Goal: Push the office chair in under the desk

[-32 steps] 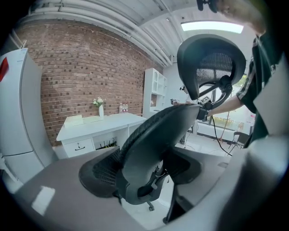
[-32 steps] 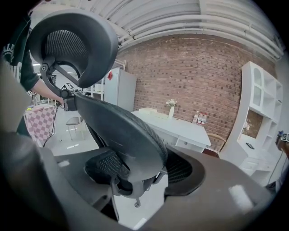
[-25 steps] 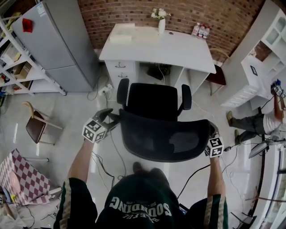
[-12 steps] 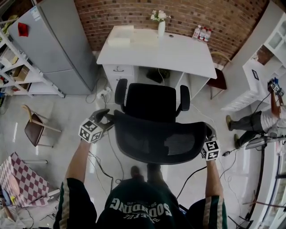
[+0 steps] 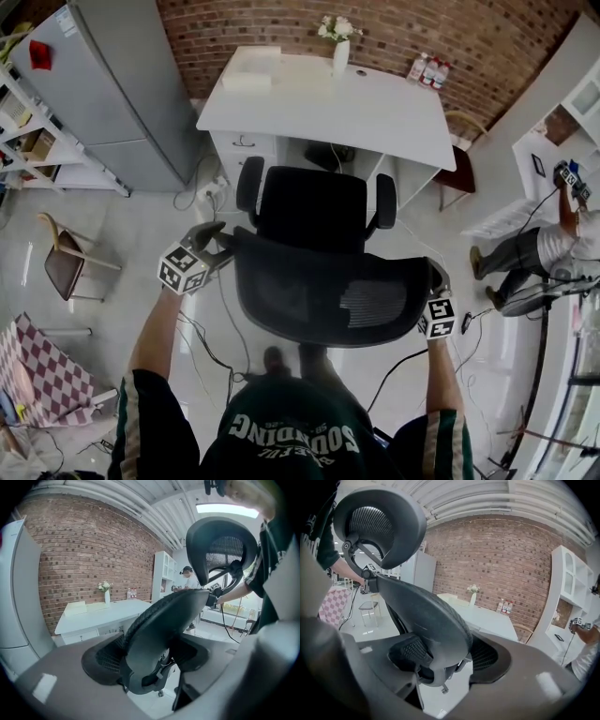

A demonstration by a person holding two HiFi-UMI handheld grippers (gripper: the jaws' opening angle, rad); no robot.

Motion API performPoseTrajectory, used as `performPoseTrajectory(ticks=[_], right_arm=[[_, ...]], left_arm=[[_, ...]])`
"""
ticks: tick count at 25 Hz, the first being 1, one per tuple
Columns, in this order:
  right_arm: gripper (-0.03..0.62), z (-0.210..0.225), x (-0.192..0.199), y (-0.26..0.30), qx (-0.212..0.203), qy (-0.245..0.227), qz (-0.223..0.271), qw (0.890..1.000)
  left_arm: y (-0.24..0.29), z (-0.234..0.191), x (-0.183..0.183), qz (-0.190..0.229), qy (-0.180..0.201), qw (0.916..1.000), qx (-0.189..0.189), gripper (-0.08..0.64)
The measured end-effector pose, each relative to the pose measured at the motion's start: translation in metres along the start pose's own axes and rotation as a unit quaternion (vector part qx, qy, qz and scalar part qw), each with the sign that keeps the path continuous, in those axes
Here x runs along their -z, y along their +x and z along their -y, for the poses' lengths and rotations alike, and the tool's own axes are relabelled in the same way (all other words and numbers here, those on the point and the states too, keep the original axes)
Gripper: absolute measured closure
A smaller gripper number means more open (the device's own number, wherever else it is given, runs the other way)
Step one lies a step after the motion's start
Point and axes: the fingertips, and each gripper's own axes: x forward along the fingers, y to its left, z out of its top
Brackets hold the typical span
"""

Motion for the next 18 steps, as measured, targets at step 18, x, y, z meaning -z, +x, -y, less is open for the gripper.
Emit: performPoseTrajectory(ticks=[18], right_arm=[[0.314,0.045,-0.011,0.029,-0.007,0.000,-0.007,1.000]], left_arm=[[0.042,-0.019,-0.025,0.028,-0.012,0.9994,-0.019,0.256]])
